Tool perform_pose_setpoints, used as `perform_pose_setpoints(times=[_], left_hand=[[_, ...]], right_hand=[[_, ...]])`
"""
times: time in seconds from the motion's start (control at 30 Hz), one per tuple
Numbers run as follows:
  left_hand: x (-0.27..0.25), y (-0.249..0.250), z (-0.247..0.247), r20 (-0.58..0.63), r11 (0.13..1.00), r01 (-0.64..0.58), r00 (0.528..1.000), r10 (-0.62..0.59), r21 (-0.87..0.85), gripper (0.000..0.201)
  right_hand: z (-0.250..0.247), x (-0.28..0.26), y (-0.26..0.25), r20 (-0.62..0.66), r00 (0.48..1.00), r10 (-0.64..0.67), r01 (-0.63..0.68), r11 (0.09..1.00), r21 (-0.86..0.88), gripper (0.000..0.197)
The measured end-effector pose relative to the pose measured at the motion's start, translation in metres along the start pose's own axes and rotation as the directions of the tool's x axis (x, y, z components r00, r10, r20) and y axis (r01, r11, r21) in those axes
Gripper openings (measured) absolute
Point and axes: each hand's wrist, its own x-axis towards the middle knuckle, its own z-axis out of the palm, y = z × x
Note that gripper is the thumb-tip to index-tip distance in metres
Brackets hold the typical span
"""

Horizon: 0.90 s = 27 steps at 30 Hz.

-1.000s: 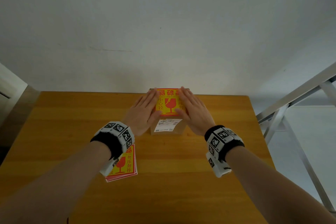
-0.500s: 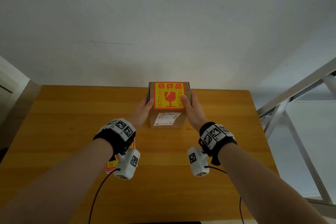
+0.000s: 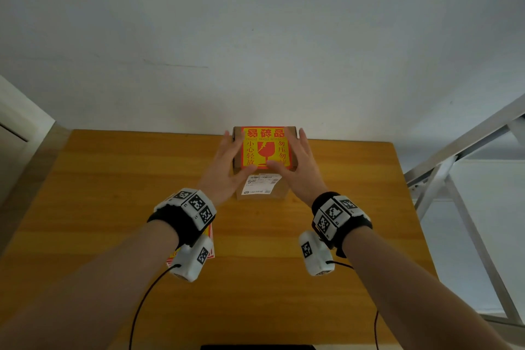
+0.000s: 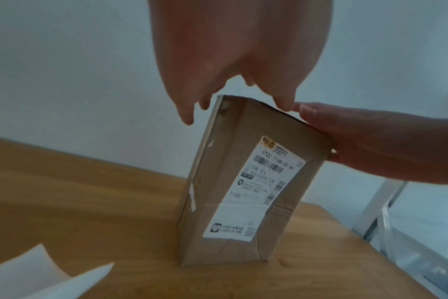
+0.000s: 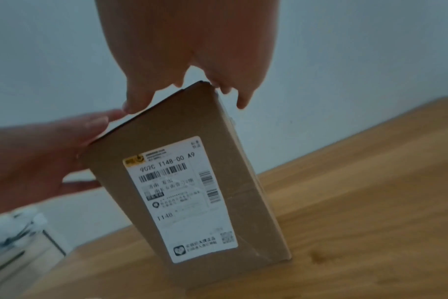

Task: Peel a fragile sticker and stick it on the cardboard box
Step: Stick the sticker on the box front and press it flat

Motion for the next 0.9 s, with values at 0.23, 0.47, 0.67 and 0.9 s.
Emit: perform_pose_setpoints(times=[0.23, 0.47, 0.67, 0.9], left_hand=[[0.0, -0.004, 0.002, 0.023, 0.983, -0.128, 0.992, 0.126, 0.136, 0.046], [0.0, -0.009, -0.005, 0.132, 0.978, -0.159, 0.981, 0.142, 0.135, 0.046], [0.0, -0.001, -0.005, 0.149, 0.947, -0.123, 0.985, 0.081, 0.297, 0.051], [0.021, 0.03, 0.008, 0.024, 0.79, -0.112, 0.992, 0.123, 0.602, 0.057]], right_hand=[[-0.002, -0.008, 0.001, 0.051, 0.984, -0.169, 0.177, 0.929, -0.325, 0.054], [-0.015, -0.012, 0.009, 0.143, 0.982, -0.126, 0.152, 0.969, -0.192, 0.049], [-0.021, -0.015, 0.01, 0.146, 0.978, -0.15, 0.184, 0.948, -0.258, 0.05], [0.002, 0.01, -0.021, 0.08, 0.976, -0.204, 0.206, 0.735, -0.646, 0.054]])
